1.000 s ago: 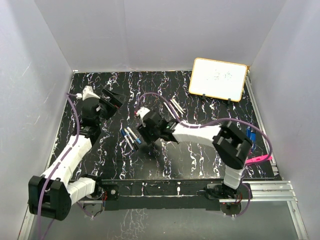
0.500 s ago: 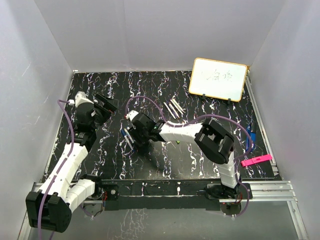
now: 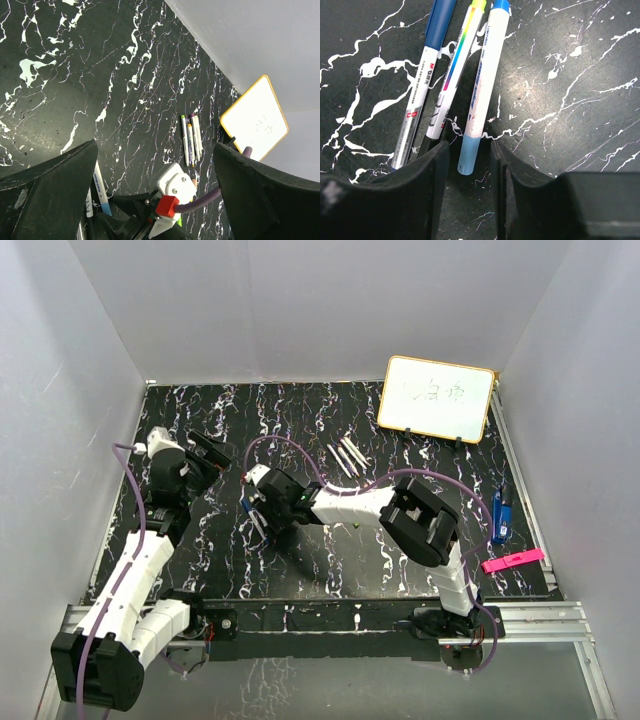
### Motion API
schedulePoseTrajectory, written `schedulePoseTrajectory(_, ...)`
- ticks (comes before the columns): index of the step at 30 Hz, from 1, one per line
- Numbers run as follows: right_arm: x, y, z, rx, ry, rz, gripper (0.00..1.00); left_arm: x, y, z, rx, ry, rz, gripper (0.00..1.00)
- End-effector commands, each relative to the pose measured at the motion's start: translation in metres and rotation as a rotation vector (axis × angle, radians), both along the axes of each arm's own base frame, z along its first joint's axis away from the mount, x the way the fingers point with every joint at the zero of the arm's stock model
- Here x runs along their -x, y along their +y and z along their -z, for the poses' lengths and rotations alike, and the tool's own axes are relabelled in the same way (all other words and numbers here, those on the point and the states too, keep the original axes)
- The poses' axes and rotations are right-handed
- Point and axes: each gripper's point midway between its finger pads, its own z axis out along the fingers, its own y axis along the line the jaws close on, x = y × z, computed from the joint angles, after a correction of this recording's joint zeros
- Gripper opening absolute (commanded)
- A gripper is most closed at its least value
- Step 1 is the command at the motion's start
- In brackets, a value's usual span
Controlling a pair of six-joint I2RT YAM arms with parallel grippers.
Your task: Open the pen caps
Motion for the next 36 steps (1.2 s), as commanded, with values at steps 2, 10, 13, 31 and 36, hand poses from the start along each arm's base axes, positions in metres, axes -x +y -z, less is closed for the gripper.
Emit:
schedulePoseTrajectory(2,-0.004,0.009,-0.008,-0.023,-0.013,0.008,0.32,0.005,0.008,-0.003,-0.022,-0.011,-0.017,0.99)
schedulePoseTrajectory(10,-0.008,0.0,-0.005,0.002,-0.024,0.064,0.09,0.005,0.0,-0.004,-0.011,-0.023,0.023,0.99)
schedulePoseTrajectory(13,-0.014,-0.005,-0.008,0.008,-0.047,0.101,0.03,0.004,-0.008,-0.005,-0.01,-0.044,0.074,0.99)
schedulePoseTrajectory(31,-0.048,-0.048,-0.101,-0.163,-0.241,0.28,0.0,-0.015,-0.087,0.045,0.177,0.072,0.467,0.99)
schedulePoseTrajectory(36,-0.047,-0.049,-0.117,-0.189,-0.253,0.264,0.0,-0.017,-0.109,0.051,0.194,0.082,0.55,0.98)
